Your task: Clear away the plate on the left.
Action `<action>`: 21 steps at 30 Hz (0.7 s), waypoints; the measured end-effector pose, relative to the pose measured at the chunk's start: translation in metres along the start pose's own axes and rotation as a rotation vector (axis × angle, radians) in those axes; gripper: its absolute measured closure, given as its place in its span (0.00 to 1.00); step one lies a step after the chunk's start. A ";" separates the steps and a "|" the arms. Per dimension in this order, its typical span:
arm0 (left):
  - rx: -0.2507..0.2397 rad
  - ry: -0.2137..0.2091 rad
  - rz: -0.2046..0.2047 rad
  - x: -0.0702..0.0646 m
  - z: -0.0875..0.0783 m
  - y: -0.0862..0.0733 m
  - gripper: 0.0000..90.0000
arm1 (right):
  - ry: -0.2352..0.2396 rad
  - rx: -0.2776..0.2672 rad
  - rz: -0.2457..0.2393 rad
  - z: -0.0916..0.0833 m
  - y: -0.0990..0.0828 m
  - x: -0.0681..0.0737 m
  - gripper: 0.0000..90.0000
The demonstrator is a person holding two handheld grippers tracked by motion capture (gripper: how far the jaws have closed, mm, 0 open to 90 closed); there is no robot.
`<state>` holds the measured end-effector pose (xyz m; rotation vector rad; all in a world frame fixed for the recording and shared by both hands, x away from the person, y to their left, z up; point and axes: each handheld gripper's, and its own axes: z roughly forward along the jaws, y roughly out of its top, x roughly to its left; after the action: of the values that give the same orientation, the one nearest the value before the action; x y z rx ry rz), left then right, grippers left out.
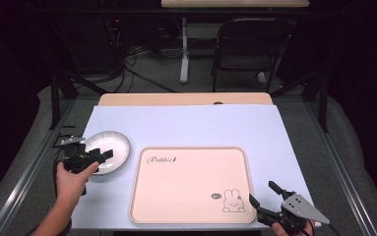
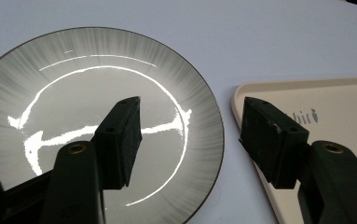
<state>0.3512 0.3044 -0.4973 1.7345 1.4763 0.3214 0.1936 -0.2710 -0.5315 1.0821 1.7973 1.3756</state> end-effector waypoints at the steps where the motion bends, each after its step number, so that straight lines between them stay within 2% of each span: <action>1: 0.001 0.003 0.000 0.001 0.001 0.001 0.42 | -0.001 0.000 0.002 0.000 0.000 0.000 0.24; 12: 0.038 0.034 -0.030 0.010 0.009 0.006 0.42 | 0.001 0.001 0.000 0.000 0.000 0.000 0.24; 21: 0.071 0.083 -0.041 0.018 0.011 0.014 0.42 | 0.001 0.001 -0.002 0.000 0.000 0.000 0.24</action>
<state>0.3736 0.3166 -0.5000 1.7621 1.5985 0.3269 0.1933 -0.2709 -0.5315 1.0801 1.7991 1.3748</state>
